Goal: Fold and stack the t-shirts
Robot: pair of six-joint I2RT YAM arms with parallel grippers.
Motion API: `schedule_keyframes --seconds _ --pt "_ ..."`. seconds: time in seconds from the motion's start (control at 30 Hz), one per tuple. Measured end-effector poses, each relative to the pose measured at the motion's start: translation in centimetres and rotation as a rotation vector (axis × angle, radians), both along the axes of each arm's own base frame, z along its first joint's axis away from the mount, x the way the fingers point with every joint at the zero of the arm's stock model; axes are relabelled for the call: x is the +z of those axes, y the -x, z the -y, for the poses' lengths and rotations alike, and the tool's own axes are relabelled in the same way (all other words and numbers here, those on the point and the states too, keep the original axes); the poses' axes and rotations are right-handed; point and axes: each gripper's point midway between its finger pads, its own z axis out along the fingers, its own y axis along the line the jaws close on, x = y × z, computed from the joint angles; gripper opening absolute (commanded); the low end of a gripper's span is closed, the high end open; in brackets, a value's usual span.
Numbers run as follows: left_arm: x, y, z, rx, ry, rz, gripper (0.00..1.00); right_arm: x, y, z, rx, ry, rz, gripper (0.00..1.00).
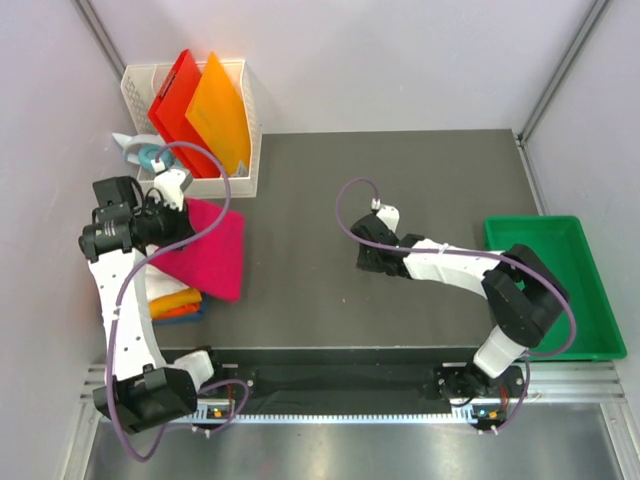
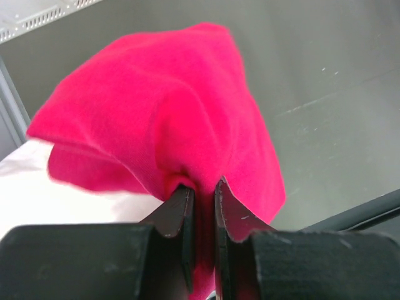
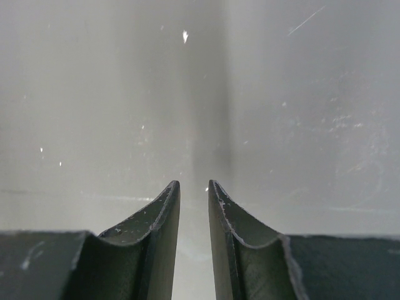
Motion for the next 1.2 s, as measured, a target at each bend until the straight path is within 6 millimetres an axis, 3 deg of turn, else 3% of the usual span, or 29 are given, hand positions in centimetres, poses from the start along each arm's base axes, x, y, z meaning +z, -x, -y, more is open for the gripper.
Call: schedule_keyframes --seconds 0.17,0.37,0.47,0.8,1.0,1.2 --pt "-0.9 0.3 -2.3 0.033 -0.017 -0.006 0.0 0.0 0.7 -0.7 0.007 -0.003 -0.001 0.25" --pt "-3.1 0.3 -9.3 0.178 0.017 -0.059 0.0 -0.1 1.2 -1.3 0.006 -0.011 -0.003 0.25" --pt "-4.8 0.2 -11.8 0.216 0.036 -0.103 0.0 -0.6 1.2 -1.6 0.008 -0.001 -0.015 0.25" --pt "-7.4 0.7 -16.1 0.27 0.051 -0.141 0.0 -0.1 0.3 -4.3 0.029 -0.005 -0.008 0.26" --pt "-6.5 0.9 -21.3 0.349 0.053 -0.126 0.0 -0.5 0.4 -4.5 0.031 0.006 -0.016 0.26" --pt "-5.4 1.3 -22.0 0.337 0.045 -0.115 0.0 -1.5 0.4 -4.6 0.032 0.025 -0.033 0.25"
